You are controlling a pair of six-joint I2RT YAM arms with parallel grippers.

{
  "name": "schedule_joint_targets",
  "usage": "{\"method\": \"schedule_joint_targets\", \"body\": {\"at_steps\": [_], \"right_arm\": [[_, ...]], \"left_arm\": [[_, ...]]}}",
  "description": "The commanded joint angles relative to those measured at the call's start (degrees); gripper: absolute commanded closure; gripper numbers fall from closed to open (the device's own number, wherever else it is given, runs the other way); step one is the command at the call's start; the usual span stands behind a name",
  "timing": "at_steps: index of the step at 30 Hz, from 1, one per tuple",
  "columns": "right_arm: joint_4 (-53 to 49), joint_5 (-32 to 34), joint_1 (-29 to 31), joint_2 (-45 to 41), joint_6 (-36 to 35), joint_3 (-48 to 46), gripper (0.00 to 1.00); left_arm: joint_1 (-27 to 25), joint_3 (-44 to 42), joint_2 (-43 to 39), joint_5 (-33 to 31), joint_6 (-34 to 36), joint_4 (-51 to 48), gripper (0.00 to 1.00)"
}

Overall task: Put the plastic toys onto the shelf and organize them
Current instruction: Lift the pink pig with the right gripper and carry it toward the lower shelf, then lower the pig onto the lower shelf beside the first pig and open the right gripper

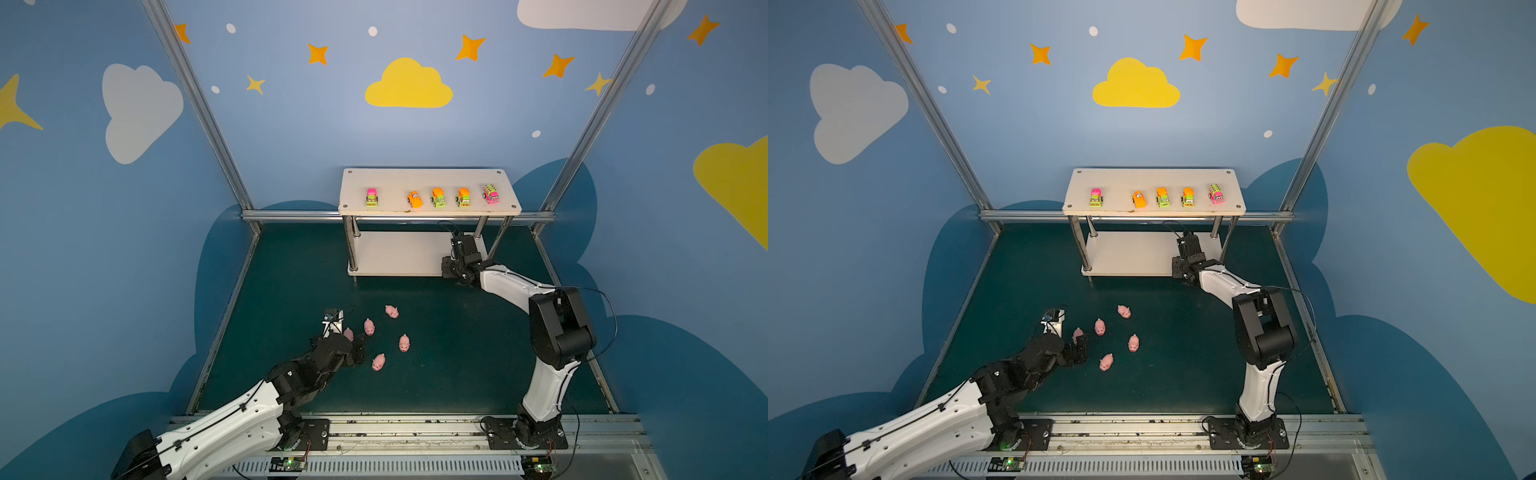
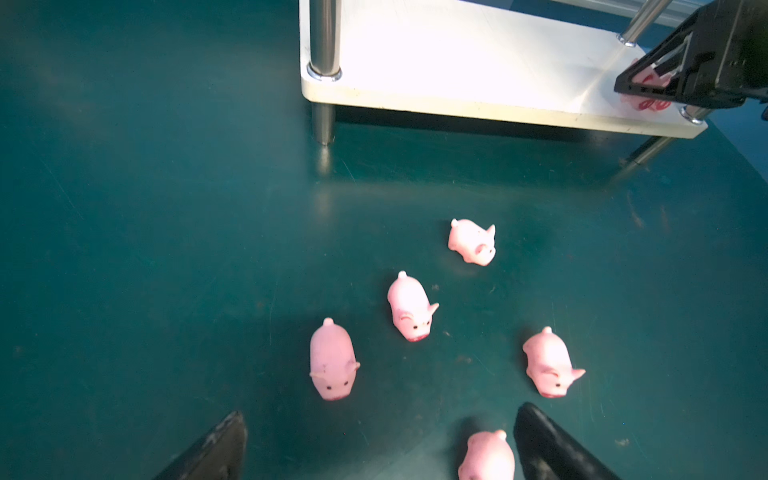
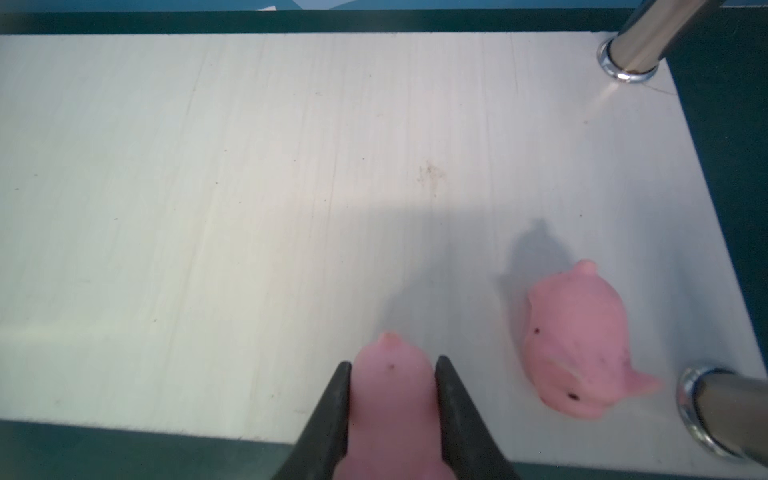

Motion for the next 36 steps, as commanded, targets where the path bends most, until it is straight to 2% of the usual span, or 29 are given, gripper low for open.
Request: {"method": "schedule_joint_targets", "body": {"at_steps": [1, 8, 15, 17, 36], "right_arm": [[-1.46, -0.54, -0.87, 1.73, -1.06, 2.72, 0.68], [-1.54, -1.92, -2.19, 3.84, -0.97, 4.35, 0.64], [-1.37, -2.27, -2.63, 3.75, -0.62, 4.39, 0.49], [-1.15, -2.47, -2.72, 3.21, -0.63, 3.98, 0.47], [-2.14, -6.19, -2.55, -5.39, 0.28, -0.23, 0.42]], "left_arm": [[1.0, 1.89, 1.54, 1.22, 1.94, 1.73, 0.0], [1.81, 4.31, 6.0, 1.98, 2.42, 2.75, 0.0], [1.93, 5.54, 8.28, 2.73, 2.59, 2.94, 0.0], [1.91, 5.59, 8.41, 2.75, 2.59, 2.94, 0.0], [2.02, 3.98, -0.16, 1.39, 0.74, -1.35, 0.0]]}}
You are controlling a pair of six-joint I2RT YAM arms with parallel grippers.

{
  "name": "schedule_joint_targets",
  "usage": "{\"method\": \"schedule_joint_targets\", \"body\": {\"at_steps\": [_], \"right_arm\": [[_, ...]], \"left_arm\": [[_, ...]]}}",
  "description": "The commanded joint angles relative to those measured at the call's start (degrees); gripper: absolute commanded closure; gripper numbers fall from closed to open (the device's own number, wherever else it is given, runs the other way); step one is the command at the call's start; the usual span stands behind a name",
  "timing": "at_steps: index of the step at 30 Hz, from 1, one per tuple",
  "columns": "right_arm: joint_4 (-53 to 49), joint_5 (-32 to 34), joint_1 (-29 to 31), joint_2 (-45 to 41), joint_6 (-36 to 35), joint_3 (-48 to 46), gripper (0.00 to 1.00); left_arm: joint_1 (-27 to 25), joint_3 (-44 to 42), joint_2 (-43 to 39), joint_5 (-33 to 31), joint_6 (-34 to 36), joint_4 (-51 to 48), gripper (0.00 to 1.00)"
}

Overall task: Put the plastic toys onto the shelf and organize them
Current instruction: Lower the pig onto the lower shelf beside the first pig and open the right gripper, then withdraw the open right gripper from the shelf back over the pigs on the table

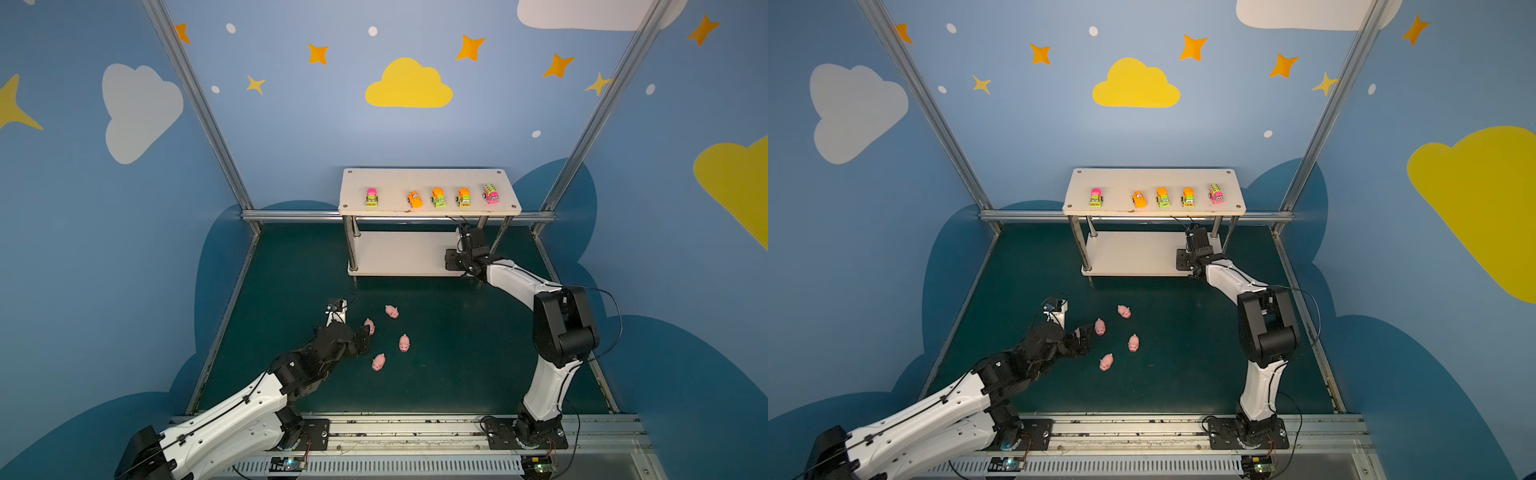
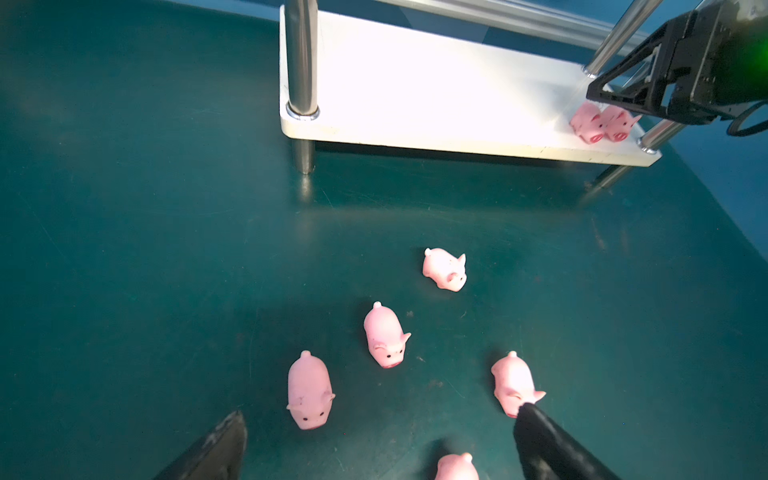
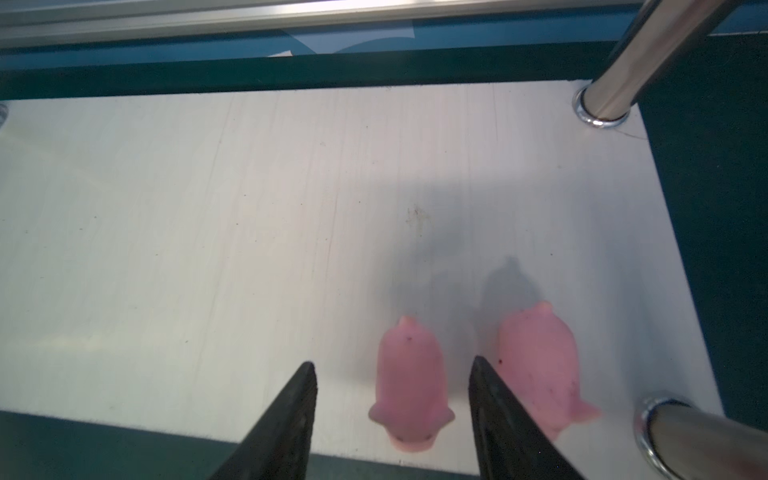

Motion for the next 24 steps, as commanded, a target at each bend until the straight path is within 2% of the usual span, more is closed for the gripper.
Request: {"method": "schedule_joint_targets", "body": {"at_steps": [1, 5, 14, 18, 21, 24], "right_arm": [[-2.08, -1.11, -0.04, -2.7, 0.71, -1.62, 0.42], [-0.71, -1.67, 0.56, -6.72, 2.29, -6.55, 0.42], [-4.47, -0.9, 4.38, -19.24, 3.81, -16.34, 0.3], [-5.93, -1.37, 8.05, -24.81, 5.48, -21.27, 0.25], [-7.43, 3.82, 13.54, -28.71, 6.44, -24.24, 0.18], [-8.38, 8.91, 19.45, -31.85, 8.09, -26.44, 0.17]], "left_arm": [[0.25, -0.6, -1.69, -1.62, -0.57, -1.67, 0.0], [0.29, -0.81, -3.03, -1.84, -0.68, -2.79, 0.0], [0.28, -2.21, -6.79, -1.47, -2.33, -4.21, 0.0], [0.34, -1.53, -8.26, -1.82, -1.45, -6.1, 0.0], [0.28, -1.42, -9.28, -2.38, -1.73, -6.6, 0.0], [0.25, -1.43, -9.7, -2.22, -1.91, -6.74, 0.0]]}}
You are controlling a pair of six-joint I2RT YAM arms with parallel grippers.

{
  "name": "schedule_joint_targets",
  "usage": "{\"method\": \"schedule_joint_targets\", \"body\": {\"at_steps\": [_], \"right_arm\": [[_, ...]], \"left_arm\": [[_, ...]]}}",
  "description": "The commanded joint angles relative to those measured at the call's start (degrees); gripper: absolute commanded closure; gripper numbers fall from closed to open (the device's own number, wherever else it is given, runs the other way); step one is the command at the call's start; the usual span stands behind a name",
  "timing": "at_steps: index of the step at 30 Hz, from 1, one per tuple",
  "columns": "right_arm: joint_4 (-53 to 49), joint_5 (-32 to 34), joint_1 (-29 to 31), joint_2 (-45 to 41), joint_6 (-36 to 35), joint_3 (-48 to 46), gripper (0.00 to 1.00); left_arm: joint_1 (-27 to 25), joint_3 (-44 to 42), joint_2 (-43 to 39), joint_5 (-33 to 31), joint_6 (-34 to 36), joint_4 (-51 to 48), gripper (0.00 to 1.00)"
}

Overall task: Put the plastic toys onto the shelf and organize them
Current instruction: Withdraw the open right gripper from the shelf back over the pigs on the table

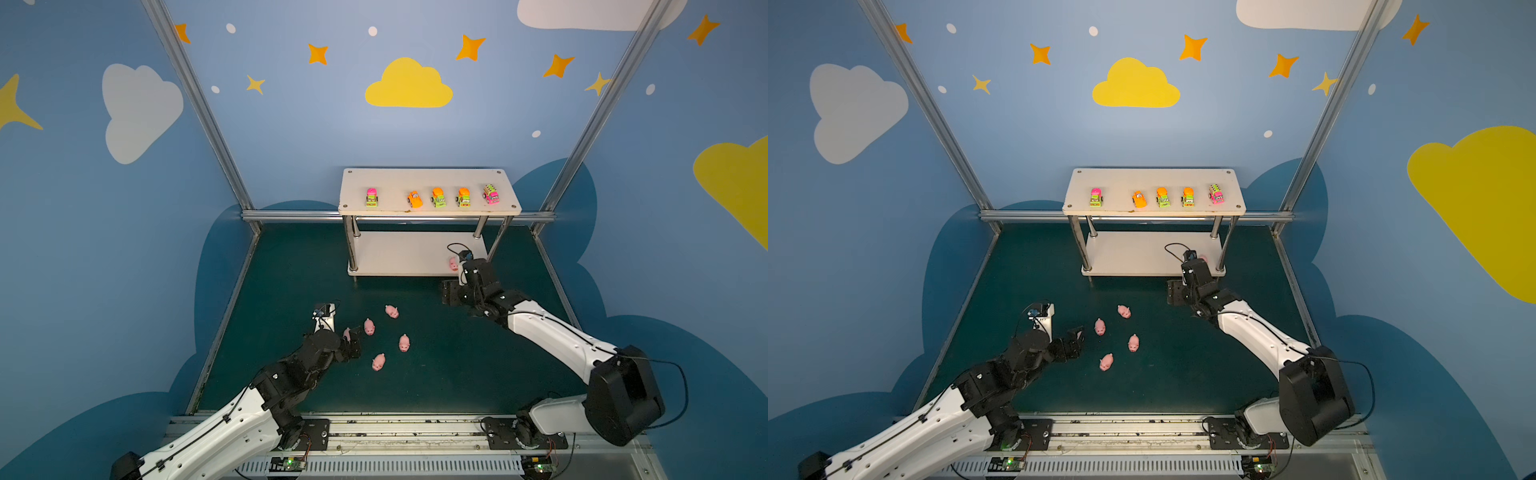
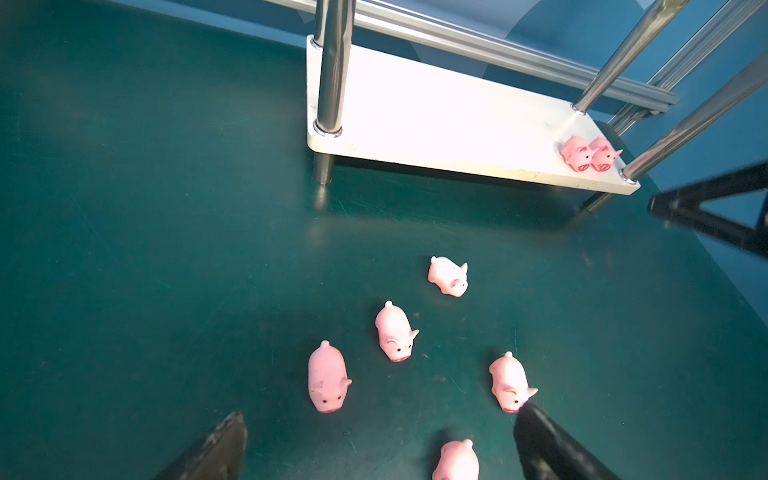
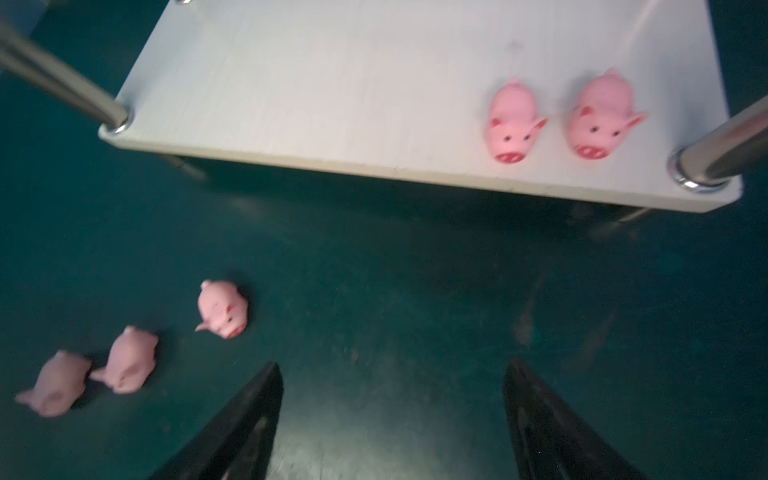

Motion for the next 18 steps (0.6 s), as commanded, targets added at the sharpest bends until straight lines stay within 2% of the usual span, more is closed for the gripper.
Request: {"method": "schedule_joint_targets", "body": {"at_steps": [1, 2, 4, 7, 13, 15, 18], "right_arm": [[-2.57, 7.75, 5.15, -3.46, 2.76, -2.32, 0.17], [-2.76, 9.01, 6.38, -4.33, 3.77, -3.16, 0.18], [-0.7, 6.09, 7.39, -6.02, 3.73, -5.52, 0.17], [0.69, 5.12, 8.57, -8.77, 5.73, -8.43, 0.17], [0.25, 7.42, 13.94, -11.27, 6.66, -10.76, 0.17], [-0.7, 5.76, 15.16, -11.14, 8.81, -10.58, 0.17], [3.77, 3.12, 17.8, -10.66, 10.16, -12.7, 0.18]], "left_arm": [[0.22, 0.29, -0.63, -0.59, -0.23, -1.57, 0.0], [0.27, 0.45, -0.78, -0.34, -0.32, -1.8, 0.0], [0.27, 0.88, -0.8, 0.46, -0.53, -2.49, 0.0], [0.29, 1.21, -1.16, 1.03, -1.67, -4.08, 0.0], [0.26, 0.59, -3.21, 1.11, -2.86, -4.54, 0.0], [0.26, 0.42, -3.44, 0.94, -3.2, -4.42, 0.0], [0.22, 0.09, -3.11, 1.17, -3.74, -4.17, 0.0]]}}
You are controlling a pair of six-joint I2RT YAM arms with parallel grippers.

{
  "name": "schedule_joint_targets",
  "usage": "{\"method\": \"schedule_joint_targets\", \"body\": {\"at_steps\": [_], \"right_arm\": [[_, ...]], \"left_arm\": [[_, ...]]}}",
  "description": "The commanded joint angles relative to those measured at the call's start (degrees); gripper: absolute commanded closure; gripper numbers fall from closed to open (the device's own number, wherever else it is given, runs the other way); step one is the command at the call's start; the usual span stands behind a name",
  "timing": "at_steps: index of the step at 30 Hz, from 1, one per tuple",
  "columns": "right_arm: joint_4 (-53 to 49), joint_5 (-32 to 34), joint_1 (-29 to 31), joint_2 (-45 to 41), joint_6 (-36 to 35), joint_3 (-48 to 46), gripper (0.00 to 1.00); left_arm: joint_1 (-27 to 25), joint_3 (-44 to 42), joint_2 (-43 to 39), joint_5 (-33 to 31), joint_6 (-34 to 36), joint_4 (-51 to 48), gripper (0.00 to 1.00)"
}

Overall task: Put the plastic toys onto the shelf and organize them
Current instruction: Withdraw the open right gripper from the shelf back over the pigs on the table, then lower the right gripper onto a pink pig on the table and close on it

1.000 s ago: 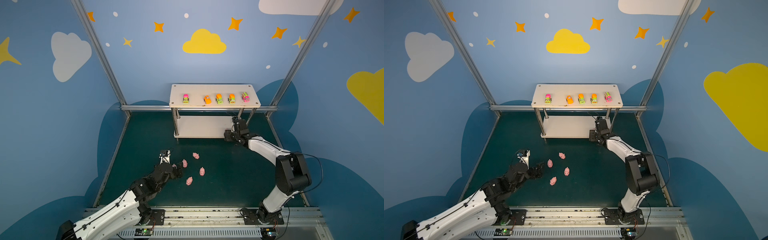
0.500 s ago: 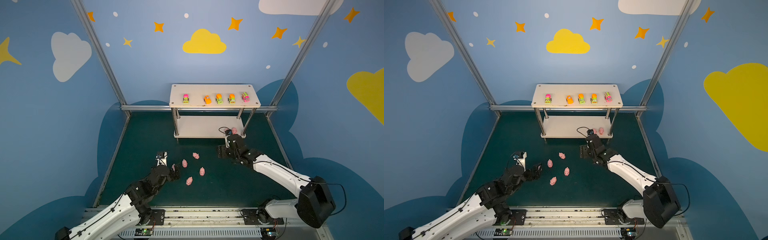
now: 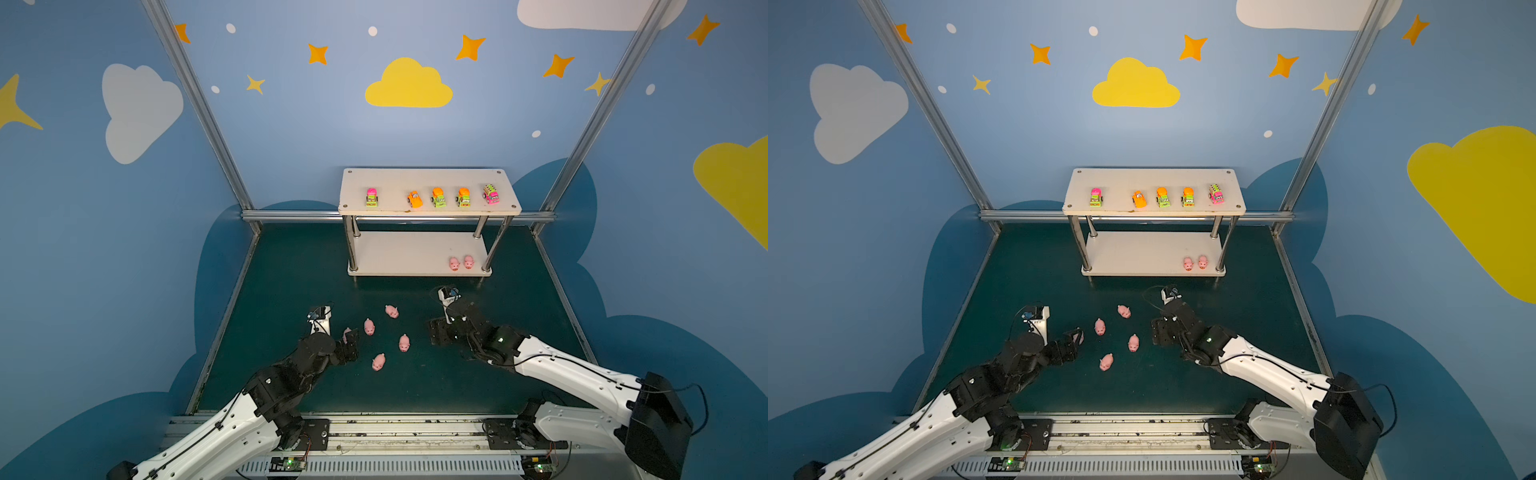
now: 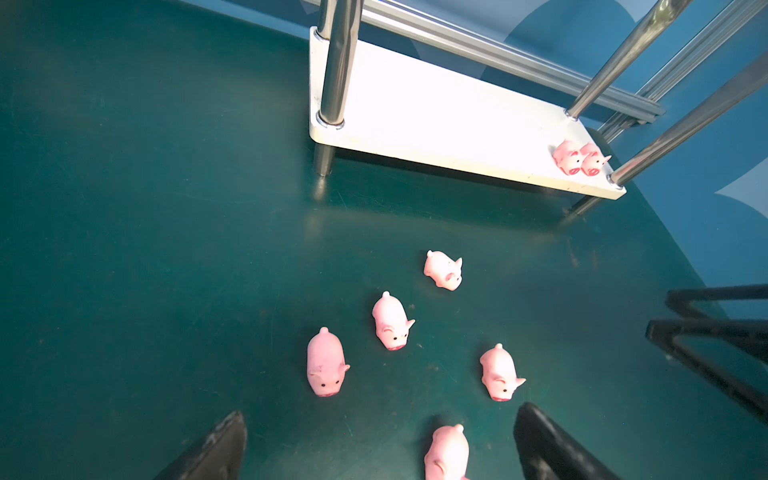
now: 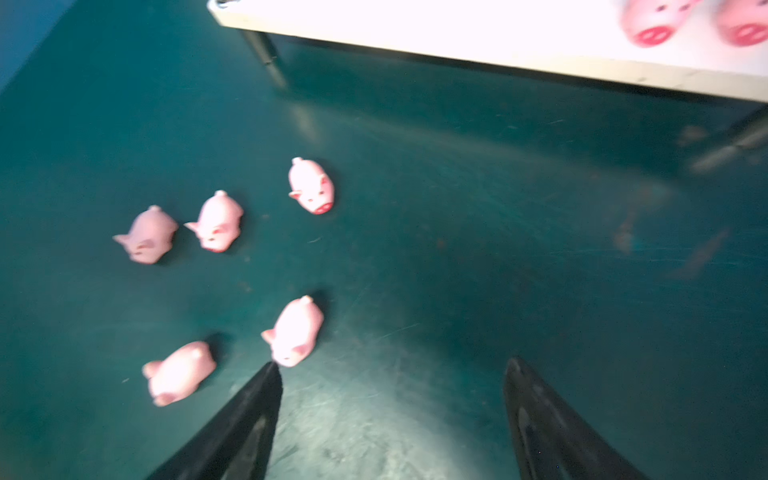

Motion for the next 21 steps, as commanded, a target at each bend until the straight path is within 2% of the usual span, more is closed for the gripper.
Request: {"method": "schedule_joint_targets", "body": {"at_steps": [1, 11, 21], "right_arm": [[4.5, -0.89, 2.88, -0.22, 3.23, -1.82, 0.18], [14.4, 5.71, 12.33, 7.61, 7.83, -4.37, 0.2], [19.62, 8.7, 15.87, 19.72, 12.03, -1.19, 0.22]], "left_arm": [[0.22, -0.1, 0.07, 0.13, -1.15, -0.74, 0.0], [0.23, -4.07, -2.06, -0.46, -2.73, -1.34, 0.0], [0.28, -7.55, -4.3, -1.35, -3.34, -0.68, 0.0]]}}
